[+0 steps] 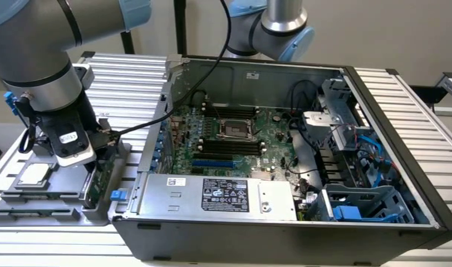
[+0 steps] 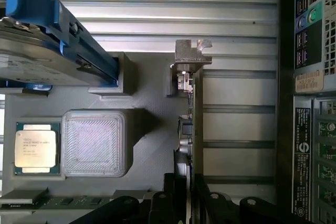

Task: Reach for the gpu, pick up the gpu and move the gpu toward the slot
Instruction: 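Pick up the gpu and move the gpu toward the slot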

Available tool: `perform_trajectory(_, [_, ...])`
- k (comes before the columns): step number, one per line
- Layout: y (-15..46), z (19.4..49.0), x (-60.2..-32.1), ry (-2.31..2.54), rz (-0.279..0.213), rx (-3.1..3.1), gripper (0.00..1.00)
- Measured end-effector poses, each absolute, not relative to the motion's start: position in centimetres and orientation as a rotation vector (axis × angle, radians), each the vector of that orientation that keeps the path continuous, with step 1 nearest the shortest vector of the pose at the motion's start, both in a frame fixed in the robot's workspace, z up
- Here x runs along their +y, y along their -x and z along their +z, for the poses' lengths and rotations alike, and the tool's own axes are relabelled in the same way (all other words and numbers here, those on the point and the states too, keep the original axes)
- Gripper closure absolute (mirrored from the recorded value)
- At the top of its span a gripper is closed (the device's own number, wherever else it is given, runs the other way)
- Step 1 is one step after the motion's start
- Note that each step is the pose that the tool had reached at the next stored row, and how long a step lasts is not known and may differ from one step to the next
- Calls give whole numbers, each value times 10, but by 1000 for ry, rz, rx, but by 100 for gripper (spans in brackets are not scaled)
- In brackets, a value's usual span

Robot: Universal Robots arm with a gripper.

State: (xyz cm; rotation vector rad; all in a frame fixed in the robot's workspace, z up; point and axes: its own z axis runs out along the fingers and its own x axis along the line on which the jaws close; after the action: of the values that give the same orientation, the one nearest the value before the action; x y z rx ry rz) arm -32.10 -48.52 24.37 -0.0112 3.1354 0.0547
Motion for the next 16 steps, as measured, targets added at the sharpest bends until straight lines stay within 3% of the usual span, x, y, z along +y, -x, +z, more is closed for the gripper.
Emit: perform_trajectory(16, [316,255,-485,10,56,3177,74])
